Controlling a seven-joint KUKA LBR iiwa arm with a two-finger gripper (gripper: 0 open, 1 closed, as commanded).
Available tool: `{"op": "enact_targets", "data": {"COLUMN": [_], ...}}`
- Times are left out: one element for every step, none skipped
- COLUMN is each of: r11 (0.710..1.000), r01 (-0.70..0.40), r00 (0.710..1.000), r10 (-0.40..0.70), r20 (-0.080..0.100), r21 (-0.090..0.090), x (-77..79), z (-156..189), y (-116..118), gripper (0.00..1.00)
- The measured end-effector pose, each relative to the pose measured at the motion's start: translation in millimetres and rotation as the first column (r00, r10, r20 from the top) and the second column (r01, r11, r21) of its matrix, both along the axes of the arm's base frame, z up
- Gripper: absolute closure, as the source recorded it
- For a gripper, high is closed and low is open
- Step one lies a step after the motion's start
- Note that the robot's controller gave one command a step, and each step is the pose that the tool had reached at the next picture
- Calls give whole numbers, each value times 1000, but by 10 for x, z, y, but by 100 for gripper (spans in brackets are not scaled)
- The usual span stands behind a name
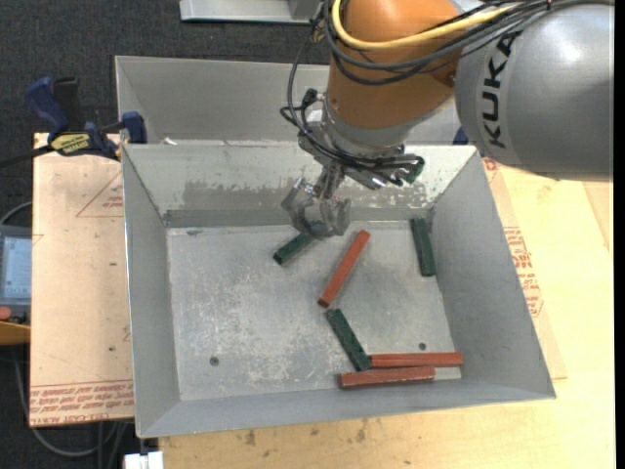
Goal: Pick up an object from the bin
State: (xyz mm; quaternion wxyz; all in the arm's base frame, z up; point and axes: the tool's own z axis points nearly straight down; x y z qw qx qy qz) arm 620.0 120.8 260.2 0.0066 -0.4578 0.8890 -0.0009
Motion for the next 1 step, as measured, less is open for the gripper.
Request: {"op": "enact_targets", "data": {"r11": [1000], "r01": [-6], "r00": [1000], "r10": [6], "r20": [-18], "r21": [-3], "x": [-137], "z": [-726], "y": [-102], "gripper": [100]}}
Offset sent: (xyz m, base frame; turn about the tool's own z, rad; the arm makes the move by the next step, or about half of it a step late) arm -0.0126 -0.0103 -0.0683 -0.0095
